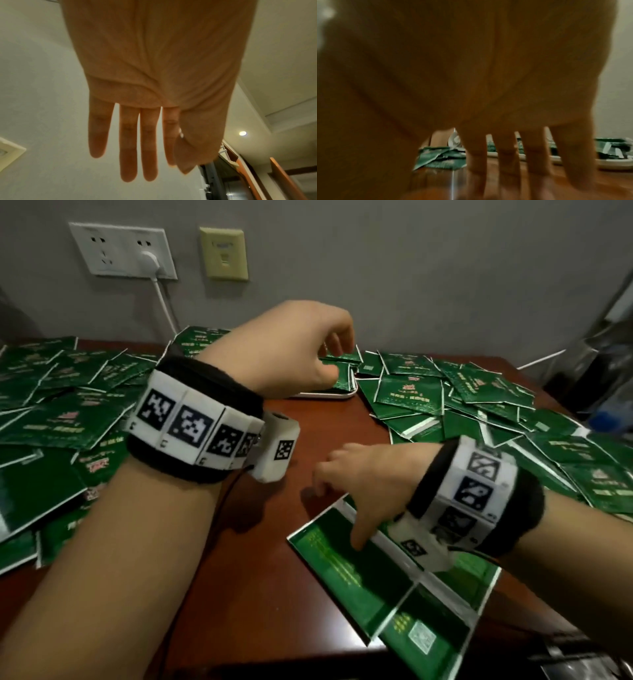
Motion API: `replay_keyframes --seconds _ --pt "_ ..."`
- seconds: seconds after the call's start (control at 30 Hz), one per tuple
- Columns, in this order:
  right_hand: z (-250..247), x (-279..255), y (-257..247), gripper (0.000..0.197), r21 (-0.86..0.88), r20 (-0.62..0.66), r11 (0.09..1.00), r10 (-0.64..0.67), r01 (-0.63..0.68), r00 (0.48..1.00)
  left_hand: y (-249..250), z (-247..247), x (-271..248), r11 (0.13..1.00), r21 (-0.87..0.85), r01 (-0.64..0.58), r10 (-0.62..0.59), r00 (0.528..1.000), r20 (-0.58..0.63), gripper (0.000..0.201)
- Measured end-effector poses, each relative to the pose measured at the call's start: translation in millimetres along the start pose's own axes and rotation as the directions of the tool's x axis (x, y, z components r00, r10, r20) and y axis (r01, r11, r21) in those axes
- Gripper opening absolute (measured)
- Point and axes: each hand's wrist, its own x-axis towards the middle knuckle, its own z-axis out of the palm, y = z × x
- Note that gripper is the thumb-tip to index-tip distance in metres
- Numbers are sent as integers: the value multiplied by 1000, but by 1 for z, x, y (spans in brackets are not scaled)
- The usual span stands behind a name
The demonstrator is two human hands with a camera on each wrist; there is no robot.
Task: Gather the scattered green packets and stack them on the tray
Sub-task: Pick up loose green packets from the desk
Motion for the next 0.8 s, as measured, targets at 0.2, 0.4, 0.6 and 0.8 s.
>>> replay_keyframes --seconds 0.2,0.4,0.6,0.8 --pt "-1 26 3 44 24 11 1000 -7 7 1000 -14 -4 2 999 38 38 -37 999 -13 27" --pt "-28 50 34 37 326 -501 935 294 -137 814 -33 0 3 997 45 68 -69 997 15 28" --pt "-19 56 58 46 722 -411 691 449 -17 793 -61 21 -13 945 78 317 -327 923 204 86" --pt "-10 48 54 34 749 -383 660 362 56 850 -78 50 -11 865 41 500 -478 798 368 103"
